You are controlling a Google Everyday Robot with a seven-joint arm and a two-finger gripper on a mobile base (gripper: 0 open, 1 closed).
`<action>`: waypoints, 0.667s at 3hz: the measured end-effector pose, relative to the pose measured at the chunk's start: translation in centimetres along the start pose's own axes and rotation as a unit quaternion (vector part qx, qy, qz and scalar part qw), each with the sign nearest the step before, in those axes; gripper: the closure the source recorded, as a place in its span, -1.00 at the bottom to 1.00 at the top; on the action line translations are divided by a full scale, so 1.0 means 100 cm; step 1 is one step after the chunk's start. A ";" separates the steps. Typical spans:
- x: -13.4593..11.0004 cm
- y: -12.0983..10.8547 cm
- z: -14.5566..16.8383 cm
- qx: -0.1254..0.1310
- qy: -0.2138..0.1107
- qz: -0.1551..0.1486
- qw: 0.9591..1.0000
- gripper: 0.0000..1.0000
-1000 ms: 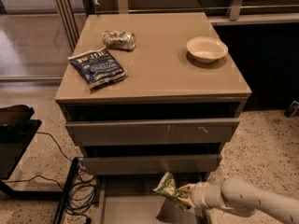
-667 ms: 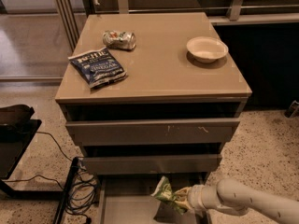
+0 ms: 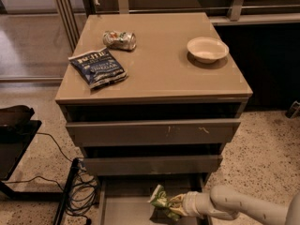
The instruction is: Place green jalapeno chip bag into bottom drawer
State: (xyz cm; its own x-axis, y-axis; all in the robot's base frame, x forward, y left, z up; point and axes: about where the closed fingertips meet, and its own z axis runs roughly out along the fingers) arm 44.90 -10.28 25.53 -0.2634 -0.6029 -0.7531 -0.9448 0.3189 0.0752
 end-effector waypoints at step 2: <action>0.035 -0.012 0.042 0.014 0.043 -0.007 0.999 1.00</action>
Offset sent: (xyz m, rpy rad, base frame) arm 0.0216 -0.0004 -0.0881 -0.1824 0.0021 -0.0237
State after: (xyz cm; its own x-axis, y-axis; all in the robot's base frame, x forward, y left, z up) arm 45.94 -9.76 20.04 -0.2675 -0.6678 -0.6947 -0.9431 0.3291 0.0468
